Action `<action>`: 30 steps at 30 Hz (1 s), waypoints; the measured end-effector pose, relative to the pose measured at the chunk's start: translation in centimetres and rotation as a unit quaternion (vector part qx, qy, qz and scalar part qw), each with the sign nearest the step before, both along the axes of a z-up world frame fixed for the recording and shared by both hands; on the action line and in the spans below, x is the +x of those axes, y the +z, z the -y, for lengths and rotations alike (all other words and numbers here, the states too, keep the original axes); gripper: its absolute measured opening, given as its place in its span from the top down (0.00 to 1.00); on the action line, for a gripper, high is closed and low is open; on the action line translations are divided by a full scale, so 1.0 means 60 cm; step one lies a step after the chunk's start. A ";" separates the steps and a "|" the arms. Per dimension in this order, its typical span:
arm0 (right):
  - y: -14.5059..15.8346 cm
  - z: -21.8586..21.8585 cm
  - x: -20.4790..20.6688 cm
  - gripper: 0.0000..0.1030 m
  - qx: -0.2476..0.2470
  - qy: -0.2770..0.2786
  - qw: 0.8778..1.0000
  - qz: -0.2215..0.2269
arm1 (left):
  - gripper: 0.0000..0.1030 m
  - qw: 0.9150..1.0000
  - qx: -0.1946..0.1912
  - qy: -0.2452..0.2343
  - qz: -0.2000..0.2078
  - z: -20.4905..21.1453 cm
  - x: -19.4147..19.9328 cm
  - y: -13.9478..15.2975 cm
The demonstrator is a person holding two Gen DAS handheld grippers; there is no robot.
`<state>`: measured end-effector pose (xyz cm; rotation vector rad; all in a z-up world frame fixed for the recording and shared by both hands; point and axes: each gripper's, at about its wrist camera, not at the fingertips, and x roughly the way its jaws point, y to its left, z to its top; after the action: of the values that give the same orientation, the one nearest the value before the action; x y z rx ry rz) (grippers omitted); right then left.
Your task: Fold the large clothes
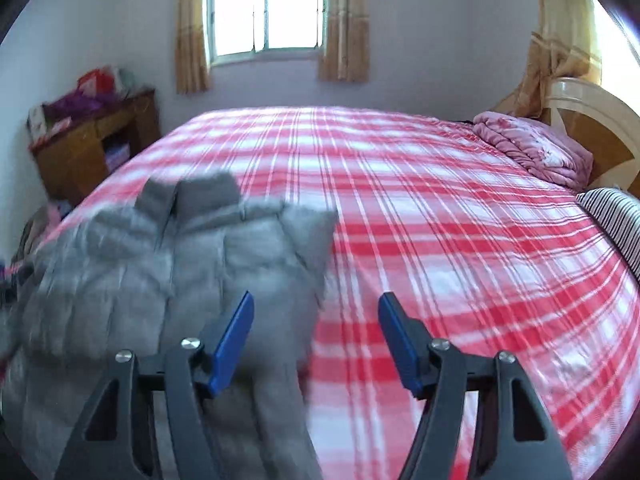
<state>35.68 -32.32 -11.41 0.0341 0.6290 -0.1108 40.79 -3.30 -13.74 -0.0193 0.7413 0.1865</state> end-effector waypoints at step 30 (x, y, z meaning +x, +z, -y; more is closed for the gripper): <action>-0.158 -0.043 0.135 0.33 0.002 0.018 0.994 -0.107 | 0.02 0.997 0.004 -0.003 -0.082 0.017 0.097 -0.143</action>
<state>43.77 -29.73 -20.91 0.0140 0.8437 -0.0792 46.62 -4.35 -22.34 0.0065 0.9035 0.1876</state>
